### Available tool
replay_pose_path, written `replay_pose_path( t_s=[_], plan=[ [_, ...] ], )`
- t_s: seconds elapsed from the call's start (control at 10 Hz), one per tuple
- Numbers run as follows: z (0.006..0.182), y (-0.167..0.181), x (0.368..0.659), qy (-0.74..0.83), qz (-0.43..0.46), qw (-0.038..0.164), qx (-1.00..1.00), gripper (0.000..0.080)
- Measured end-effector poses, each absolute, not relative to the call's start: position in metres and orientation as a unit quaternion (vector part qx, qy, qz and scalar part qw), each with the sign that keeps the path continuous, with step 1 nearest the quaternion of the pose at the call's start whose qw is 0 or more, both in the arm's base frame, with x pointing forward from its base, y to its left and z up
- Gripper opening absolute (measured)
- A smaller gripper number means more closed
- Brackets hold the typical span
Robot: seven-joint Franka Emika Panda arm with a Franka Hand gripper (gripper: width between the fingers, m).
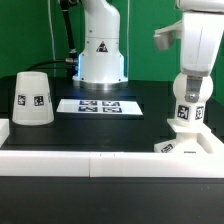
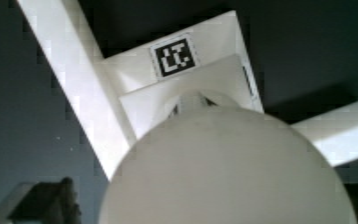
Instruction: Assemble lamp
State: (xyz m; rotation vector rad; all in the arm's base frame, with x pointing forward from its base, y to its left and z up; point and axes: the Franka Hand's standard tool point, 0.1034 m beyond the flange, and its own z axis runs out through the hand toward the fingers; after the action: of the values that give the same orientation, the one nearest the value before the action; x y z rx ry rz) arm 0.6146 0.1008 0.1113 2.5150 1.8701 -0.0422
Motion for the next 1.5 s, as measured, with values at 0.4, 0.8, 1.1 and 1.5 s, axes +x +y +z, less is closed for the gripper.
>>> replay_pose_path(
  t_s=[0.4,0.8,1.1,1.5],
  plan=[
    [0.1109,0.0992,0.6143,0.577,-0.014,0.004,0.817,0.0577],
    [0.111,0.0936,0.6139,0.408,-0.013,0.004,0.913,0.0577],
    [0.1119,0.094,0.6149,0.277,-0.013,0.004,0.961,0.0579],
    [0.1131,0.0982,0.6149,0.161,-0.01,0.004,0.987,0.0579]
  ],
)
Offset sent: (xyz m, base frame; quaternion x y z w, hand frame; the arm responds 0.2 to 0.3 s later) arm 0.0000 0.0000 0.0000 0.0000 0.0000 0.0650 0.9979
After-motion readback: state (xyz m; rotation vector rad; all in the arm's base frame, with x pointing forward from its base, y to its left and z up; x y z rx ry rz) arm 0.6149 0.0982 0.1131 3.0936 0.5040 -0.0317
